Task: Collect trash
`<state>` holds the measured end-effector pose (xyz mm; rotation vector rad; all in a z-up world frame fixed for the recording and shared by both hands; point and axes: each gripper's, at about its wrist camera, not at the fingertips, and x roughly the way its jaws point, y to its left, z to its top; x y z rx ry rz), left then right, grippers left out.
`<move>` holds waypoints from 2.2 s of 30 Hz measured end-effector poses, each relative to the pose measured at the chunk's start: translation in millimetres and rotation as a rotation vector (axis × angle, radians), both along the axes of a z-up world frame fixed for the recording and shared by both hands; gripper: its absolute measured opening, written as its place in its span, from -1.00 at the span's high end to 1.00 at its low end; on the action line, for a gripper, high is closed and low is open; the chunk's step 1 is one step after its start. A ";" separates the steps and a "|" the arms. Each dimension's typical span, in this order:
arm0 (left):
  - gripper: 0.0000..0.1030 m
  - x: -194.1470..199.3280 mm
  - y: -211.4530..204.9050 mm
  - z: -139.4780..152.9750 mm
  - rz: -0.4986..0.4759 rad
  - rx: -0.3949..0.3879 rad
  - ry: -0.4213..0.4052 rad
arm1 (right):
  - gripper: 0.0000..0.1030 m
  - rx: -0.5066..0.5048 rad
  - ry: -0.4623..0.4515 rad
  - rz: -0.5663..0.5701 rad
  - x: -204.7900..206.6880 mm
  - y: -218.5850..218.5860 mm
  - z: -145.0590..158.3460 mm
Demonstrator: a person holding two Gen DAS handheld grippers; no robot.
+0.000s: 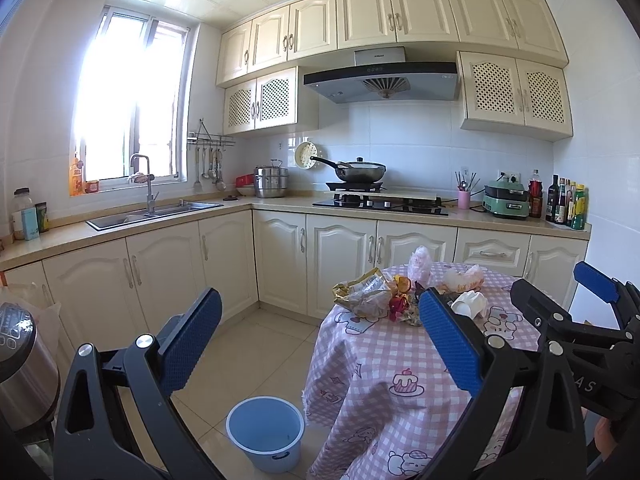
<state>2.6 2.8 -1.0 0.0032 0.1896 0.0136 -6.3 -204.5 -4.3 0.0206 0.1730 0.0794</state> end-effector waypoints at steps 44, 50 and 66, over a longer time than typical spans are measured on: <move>-0.85 62.6 -12.6 -15.4 -0.011 0.025 0.080 | -0.91 0.022 0.058 -0.046 62.4 -24.5 -20.4; -0.85 100.6 -29.1 -27.8 -0.048 0.027 0.144 | -0.91 0.045 0.135 -0.105 102.6 -49.7 -40.7; -0.85 205.8 -98.5 -88.5 -0.179 0.054 0.368 | -0.92 0.155 0.323 -0.247 197.2 -133.3 -105.6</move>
